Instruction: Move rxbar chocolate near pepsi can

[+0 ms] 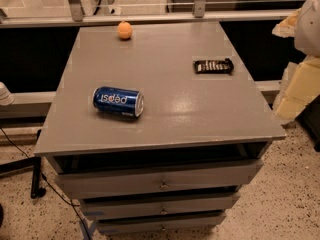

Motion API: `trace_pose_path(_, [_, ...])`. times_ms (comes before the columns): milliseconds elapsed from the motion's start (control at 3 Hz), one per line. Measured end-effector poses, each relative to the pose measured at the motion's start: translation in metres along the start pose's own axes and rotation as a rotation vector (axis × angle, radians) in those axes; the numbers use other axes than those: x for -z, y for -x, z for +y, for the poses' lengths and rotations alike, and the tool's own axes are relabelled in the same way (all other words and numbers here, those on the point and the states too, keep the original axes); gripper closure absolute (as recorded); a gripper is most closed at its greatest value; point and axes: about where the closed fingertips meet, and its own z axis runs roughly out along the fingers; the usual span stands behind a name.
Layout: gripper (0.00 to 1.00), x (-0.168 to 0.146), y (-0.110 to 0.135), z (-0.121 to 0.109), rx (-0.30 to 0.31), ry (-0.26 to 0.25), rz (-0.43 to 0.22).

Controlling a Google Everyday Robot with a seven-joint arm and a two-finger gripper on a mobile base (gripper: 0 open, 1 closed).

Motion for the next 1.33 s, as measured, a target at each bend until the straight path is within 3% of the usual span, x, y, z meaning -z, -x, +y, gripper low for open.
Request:
trace_pose_path(333, [0.00,0.000,0.000,0.000,0.001,-0.003,-0.003])
trace_pose_path(667, [0.00,-0.016,0.002,-0.015,-0.001,-0.020,-0.063])
trace_pose_path(1333, [0.00,-0.094,0.019,-0.092,-0.037,-0.083,-0.313])
